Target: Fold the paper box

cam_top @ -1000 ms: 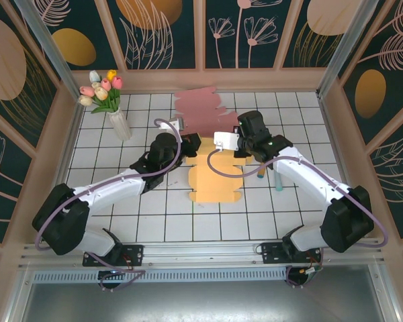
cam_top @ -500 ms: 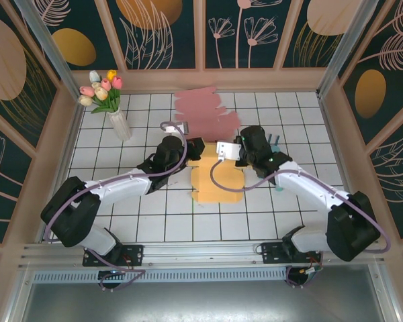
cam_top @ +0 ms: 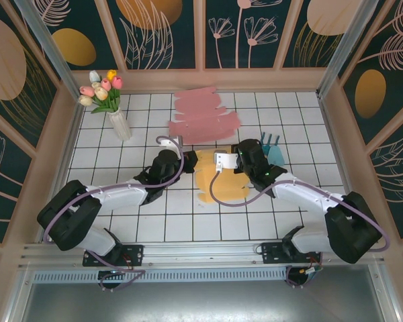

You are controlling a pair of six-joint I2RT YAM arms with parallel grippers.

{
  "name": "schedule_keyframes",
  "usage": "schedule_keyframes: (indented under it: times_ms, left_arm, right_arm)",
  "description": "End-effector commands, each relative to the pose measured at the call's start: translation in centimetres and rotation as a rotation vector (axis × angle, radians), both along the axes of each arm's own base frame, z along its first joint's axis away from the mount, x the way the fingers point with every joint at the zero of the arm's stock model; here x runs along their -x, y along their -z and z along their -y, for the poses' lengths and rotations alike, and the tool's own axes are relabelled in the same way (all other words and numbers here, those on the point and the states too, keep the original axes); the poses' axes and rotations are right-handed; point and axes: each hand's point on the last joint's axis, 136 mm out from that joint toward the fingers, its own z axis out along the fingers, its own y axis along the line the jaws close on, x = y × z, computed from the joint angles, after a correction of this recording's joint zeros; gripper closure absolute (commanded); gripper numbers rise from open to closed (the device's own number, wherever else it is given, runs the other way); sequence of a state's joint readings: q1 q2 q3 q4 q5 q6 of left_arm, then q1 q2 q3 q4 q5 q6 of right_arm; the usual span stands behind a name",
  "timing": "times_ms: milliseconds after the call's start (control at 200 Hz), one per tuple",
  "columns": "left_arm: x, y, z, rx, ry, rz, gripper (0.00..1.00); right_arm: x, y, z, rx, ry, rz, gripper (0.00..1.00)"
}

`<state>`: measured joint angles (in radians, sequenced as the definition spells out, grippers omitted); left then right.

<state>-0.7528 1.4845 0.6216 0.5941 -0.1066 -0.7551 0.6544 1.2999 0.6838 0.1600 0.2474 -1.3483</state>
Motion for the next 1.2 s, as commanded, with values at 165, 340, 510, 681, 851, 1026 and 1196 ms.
schedule_keyframes:
  times_ms: [165,340,510,681,851,1026,1196]
  left_arm:
    - [0.0,-0.1,1.8,0.029,0.089,-0.006,0.90]
    - [0.1,0.3,5.4,0.078,0.191,-0.042,0.93]
    - [-1.2,-1.1,5.2,0.058,0.135,0.004,0.92]
    - [-1.7,-1.5,2.7,-0.053,0.054,0.057,0.89]
    - [-2.2,2.4,-0.4,-0.036,0.058,-0.013,0.82]
    - [-2.7,4.4,-0.8,-0.076,0.073,-0.021,0.68]
    - [-3.4,6.6,-0.4,-0.091,0.062,-0.075,0.58]
  right_arm:
    - [-1.3,-1.3,-0.8,-0.102,0.041,0.022,1.00]
    - [-1.7,-1.8,-0.9,-0.132,0.058,0.026,1.00]
    - [-1.1,-1.1,-0.9,-0.122,0.032,0.003,1.00]
    - [-0.5,0.2,-0.7,-0.099,0.009,-0.063,1.00]
    - [-0.5,2.0,-0.1,-0.060,0.022,-0.148,1.00]
    - [-0.8,2.6,0.4,-0.054,0.051,-0.191,1.00]
    - [-1.1,2.7,0.2,-0.068,0.055,-0.212,1.00]
